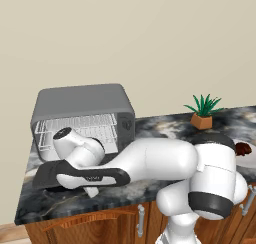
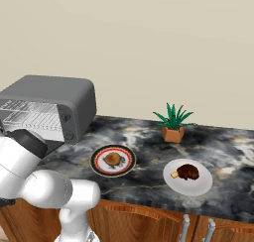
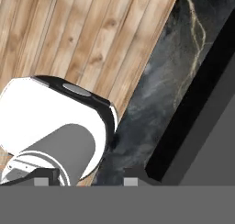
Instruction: Open the toaster oven door. Place the bread on the top rack in the toaster oven and place the steak on the bottom rack.
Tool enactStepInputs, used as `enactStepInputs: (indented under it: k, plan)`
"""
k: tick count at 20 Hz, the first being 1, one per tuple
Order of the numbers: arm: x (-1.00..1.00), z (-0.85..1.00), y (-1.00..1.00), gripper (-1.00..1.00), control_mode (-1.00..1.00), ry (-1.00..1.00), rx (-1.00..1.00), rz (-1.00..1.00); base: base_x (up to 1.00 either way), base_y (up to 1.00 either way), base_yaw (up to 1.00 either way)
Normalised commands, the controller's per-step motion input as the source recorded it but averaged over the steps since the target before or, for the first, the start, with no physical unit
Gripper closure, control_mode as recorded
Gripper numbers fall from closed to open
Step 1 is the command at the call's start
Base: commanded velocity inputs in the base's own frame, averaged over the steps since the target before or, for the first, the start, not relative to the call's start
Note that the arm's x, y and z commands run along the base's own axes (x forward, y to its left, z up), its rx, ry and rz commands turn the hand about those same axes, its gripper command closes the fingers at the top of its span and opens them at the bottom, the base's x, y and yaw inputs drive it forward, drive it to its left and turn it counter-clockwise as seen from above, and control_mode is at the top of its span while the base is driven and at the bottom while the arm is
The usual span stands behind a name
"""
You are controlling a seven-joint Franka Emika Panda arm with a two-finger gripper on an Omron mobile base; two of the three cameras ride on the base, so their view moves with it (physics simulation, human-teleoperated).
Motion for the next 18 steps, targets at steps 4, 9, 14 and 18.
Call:
enactStepInputs:
  k: [4,9,14,18]
  plan:
    - [-0.27,-0.23,0.02,-1.0,-1.0,0.17,0.06,0.0,0.0,0.0,0.0]
    - [-0.4,0.35,-0.01,-1.0,-1.0,-0.04,0.01,0.0,0.0,0.0,0.0]
    - [-0.45,0.54,-0.01,-1.0,-1.0,-0.09,-0.01,0.0,0.0,0.0,0.0]
    - [-0.17,0.65,-0.01,-1.0,-1.0,0.0,-0.02,-0.11,0.0,0.0,0.0]
